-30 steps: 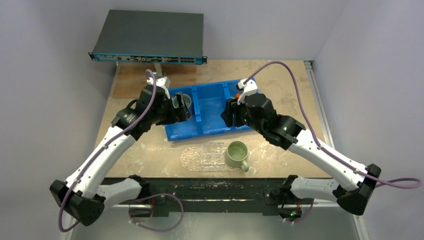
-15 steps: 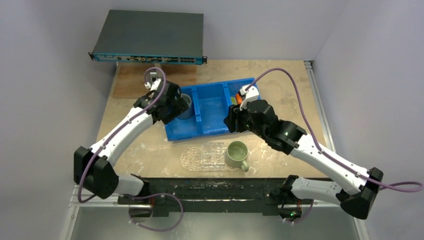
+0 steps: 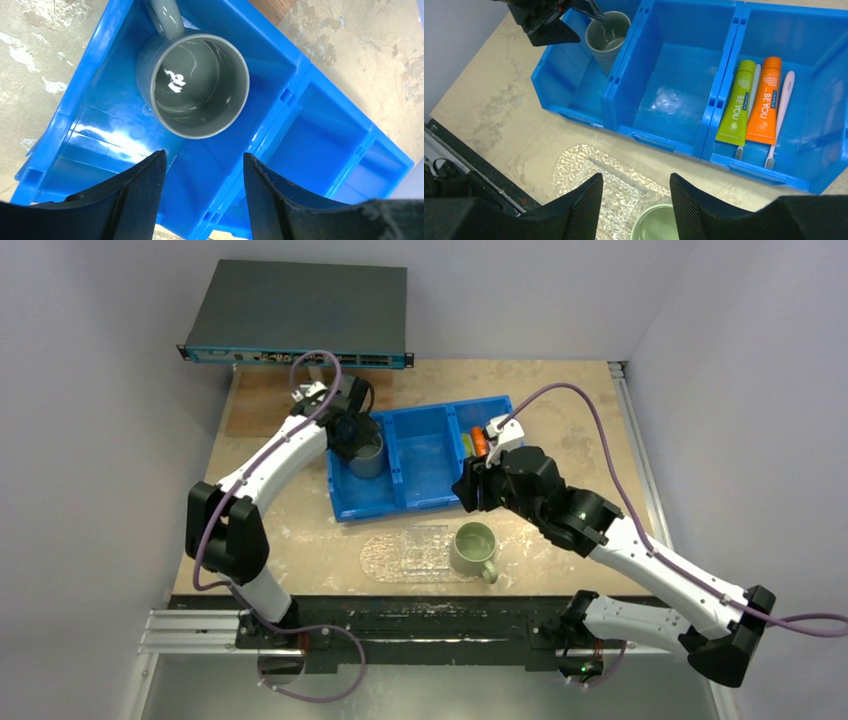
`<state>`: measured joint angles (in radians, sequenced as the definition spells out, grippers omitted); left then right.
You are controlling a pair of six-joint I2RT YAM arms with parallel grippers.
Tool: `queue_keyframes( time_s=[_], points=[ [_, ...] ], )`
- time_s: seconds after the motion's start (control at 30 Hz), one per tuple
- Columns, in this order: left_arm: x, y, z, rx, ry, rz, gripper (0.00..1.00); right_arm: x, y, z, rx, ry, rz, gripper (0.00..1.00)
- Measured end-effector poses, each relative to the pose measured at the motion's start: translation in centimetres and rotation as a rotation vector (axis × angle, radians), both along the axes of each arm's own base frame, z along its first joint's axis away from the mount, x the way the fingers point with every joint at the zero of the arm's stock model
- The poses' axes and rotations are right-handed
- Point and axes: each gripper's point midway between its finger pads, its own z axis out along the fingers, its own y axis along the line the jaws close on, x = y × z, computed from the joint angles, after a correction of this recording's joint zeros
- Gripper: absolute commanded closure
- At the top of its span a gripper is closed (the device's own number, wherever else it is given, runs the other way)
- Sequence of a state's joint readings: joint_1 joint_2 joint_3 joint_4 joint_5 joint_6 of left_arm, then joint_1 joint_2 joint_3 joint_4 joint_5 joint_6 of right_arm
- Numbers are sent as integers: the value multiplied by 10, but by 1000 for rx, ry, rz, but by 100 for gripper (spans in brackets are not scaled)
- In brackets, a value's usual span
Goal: Prepare toiletry sets of a toothbrush and toothpaste on the tray
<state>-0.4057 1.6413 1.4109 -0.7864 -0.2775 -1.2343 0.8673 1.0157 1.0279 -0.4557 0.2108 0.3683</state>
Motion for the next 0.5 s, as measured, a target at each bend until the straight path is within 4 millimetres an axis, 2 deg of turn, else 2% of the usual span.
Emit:
queue_keyframes(
  time_s=[0.13,0.5],
  points=[
    [5,-2,-12,5,38,19,47,-3,-2,-1,-4,-2,8,46],
    [-4,5,-42,32,154,46,51,-8,-4,-1,-5,-9,28,46]
  ],
)
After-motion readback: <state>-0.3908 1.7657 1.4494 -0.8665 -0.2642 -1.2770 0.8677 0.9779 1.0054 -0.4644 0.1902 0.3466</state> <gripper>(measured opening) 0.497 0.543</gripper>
